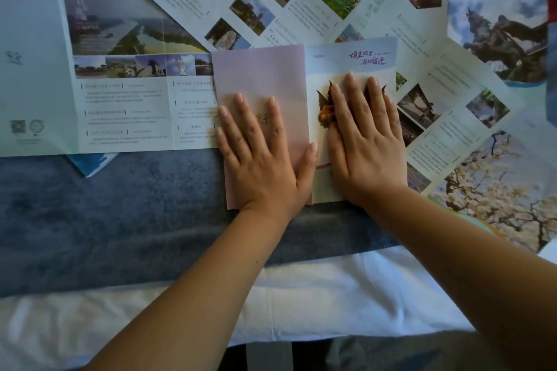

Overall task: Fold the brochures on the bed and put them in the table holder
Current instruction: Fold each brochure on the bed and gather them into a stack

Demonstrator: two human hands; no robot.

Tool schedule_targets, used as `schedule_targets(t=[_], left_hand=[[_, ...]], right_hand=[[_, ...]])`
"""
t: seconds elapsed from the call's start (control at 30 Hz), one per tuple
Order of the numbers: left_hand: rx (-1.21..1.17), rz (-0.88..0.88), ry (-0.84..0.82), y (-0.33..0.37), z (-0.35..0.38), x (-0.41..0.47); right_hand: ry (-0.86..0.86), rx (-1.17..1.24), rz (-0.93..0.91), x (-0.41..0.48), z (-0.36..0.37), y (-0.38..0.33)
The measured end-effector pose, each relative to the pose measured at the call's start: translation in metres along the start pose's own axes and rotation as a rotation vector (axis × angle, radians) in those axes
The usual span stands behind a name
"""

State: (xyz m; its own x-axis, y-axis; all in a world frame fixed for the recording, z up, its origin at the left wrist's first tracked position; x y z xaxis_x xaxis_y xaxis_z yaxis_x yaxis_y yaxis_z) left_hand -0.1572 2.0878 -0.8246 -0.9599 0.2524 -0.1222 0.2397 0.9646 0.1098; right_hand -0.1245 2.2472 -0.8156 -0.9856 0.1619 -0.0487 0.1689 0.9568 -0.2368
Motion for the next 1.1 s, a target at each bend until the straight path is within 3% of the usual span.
schedule_targets(t=[0.3, 0.43, 0.57, 0.67, 0.73, 0.83, 1.0, 1.1], left_hand=[[-0.071, 0.014, -0.052, -0.006, -0.006, -0.002], [-0.176, 0.096, -0.092, -0.017, -0.015, -0.006], [-0.403, 0.161, -0.134, -0.042, -0.034, -0.009], [-0.702, 0.199, -0.145, -0.061, -0.055, -0.009], [-0.871, 0.129, -0.110, -0.082, -0.067, -0.011], [-0.940, -0.011, -0.142, -0.119, -0.075, -0.014], [-0.782, -0.171, -0.003, -0.188, -0.081, -0.022], [-0.649, -0.265, 0.056, -0.224, -0.079, -0.027]], right_hand=[[-0.119, -0.031, 0.018, -0.001, -0.002, -0.008], [-0.215, -0.057, -0.093, -0.003, 0.002, -0.030], [-0.227, 0.067, -0.169, 0.000, 0.001, -0.059], [-0.204, 0.227, -0.144, 0.002, -0.001, -0.084], [-0.190, 0.295, -0.133, 0.002, -0.002, -0.103], [-0.171, 0.318, -0.164, 0.001, 0.000, -0.132], [-0.103, 0.287, -0.348, 0.006, 0.008, -0.181], [-0.178, 0.230, -0.378, 0.008, 0.024, -0.208]])
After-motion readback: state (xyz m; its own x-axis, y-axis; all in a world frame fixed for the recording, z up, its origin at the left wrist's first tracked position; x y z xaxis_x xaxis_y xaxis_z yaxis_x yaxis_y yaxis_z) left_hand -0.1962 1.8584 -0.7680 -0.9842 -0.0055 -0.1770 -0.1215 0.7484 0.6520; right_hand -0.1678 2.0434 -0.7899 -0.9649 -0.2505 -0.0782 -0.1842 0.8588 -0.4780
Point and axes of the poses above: each hand's wrist, its own x-axis towards the middle knuckle, its own z-axis out of the palm, y = z × x, the point moved 3 cm from there along x, towards the middle knuckle, and after that the axes turned 1 degree about y, right-handed, at the moved point
